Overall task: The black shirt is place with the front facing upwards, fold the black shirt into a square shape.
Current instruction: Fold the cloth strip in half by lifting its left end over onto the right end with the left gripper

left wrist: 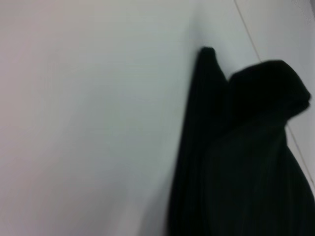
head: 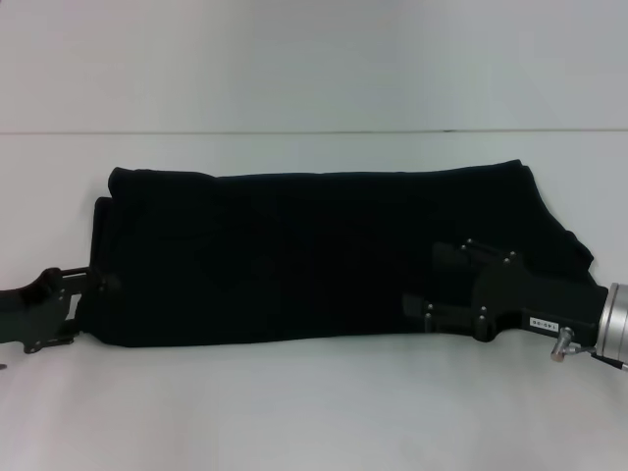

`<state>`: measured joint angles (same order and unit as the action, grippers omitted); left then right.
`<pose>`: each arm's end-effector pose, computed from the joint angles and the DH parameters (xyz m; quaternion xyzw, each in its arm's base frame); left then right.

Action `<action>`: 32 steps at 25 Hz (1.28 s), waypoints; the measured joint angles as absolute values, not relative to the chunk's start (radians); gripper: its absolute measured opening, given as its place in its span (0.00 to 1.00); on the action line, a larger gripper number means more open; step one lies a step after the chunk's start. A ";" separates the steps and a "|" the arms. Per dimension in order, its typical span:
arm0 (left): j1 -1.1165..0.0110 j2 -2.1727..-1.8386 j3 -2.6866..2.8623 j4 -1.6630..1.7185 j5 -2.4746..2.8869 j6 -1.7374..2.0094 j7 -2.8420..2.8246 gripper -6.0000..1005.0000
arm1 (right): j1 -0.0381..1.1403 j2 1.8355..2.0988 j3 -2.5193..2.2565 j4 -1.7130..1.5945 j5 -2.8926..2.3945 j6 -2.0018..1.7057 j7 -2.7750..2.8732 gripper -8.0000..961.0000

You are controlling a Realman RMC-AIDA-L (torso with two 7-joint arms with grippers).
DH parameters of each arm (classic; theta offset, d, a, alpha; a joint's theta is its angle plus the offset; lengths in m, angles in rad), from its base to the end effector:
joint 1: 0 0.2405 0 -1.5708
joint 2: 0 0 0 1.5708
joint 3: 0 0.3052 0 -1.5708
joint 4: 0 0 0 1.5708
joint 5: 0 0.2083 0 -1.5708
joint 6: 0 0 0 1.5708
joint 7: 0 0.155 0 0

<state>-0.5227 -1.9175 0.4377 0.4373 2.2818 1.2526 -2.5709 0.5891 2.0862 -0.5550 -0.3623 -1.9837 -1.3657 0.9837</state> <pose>-0.4083 0.3625 0.0180 -0.5463 -0.7877 -0.2322 0.1648 0.3046 0.3634 -0.0741 -0.9327 0.1615 0.2476 0.2067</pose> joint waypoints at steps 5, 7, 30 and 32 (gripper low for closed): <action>-0.529 -1.918 0.483 0.446 2.282 1.246 -2.507 0.69 | 0.589 2.086 -0.552 -0.364 -1.982 -1.367 0.984 0.96; -0.535 -1.920 0.486 0.446 2.282 1.239 -2.500 0.69 | 0.589 2.086 -0.552 -0.367 -1.982 -1.368 0.988 0.96; -0.517 -1.859 0.433 0.478 2.276 1.173 -2.505 0.02 | 0.577 2.075 -0.542 -0.376 -1.933 -1.390 1.053 0.96; -0.509 -1.840 0.418 0.492 2.277 1.156 -2.510 0.02 | 0.569 2.072 -0.542 -0.382 -1.924 -1.388 1.067 0.96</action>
<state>-0.5092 -1.8404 0.4178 0.4923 2.2772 1.1562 -2.5105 0.5690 2.0722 -0.5416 -0.3820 -1.9244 -1.3879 1.0671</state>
